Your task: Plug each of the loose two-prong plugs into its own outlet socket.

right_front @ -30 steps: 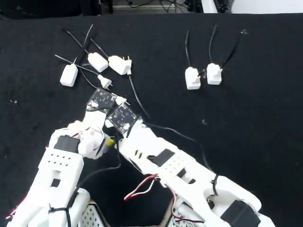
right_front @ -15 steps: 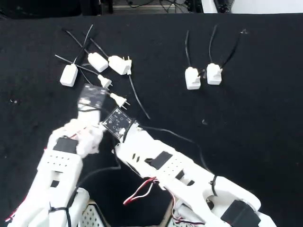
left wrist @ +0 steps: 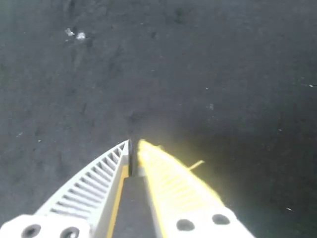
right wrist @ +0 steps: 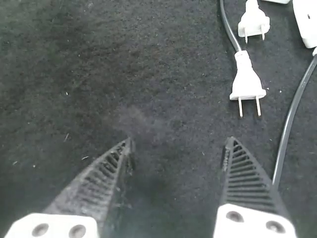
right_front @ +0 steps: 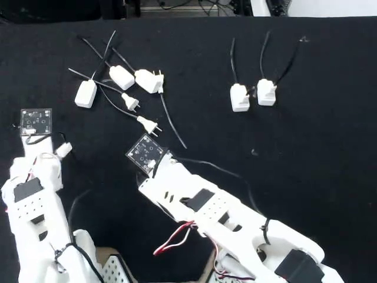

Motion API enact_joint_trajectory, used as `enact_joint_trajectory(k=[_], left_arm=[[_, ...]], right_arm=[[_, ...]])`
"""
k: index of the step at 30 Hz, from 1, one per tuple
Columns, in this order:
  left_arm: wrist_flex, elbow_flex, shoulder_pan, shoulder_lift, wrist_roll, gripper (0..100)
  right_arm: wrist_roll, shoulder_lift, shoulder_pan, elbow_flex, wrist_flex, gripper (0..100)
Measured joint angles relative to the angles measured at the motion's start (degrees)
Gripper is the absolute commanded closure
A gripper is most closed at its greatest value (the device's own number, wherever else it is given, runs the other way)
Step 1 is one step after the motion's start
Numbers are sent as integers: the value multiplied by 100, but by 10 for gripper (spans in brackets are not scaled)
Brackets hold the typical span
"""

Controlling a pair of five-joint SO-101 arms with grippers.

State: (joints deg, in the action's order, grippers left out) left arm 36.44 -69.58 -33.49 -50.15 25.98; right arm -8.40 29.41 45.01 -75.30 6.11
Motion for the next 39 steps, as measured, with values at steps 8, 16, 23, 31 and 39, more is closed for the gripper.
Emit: enact_joint_trajectory(k=[8, 16, 23, 31, 39], left_arm=[[-70, 0, -35, 0, -862, 758], [-70, -343, 545, 0, -2374, 758], [-70, -316, 633, 0, -2664, 754], [-35, 756, 747, 273, -2708, 754], [387, 2708, 958, 2409, -2716, 754]], right_arm=[[519, 0, -949, 1160, 1952, 722], [396, 0, -1275, 1978, 3007, 723], [360, 0, -1363, 2338, 3051, 723], [448, -484, -1363, 1829, 2268, 723], [448, -1143, -1363, 1793, 1600, 723]])
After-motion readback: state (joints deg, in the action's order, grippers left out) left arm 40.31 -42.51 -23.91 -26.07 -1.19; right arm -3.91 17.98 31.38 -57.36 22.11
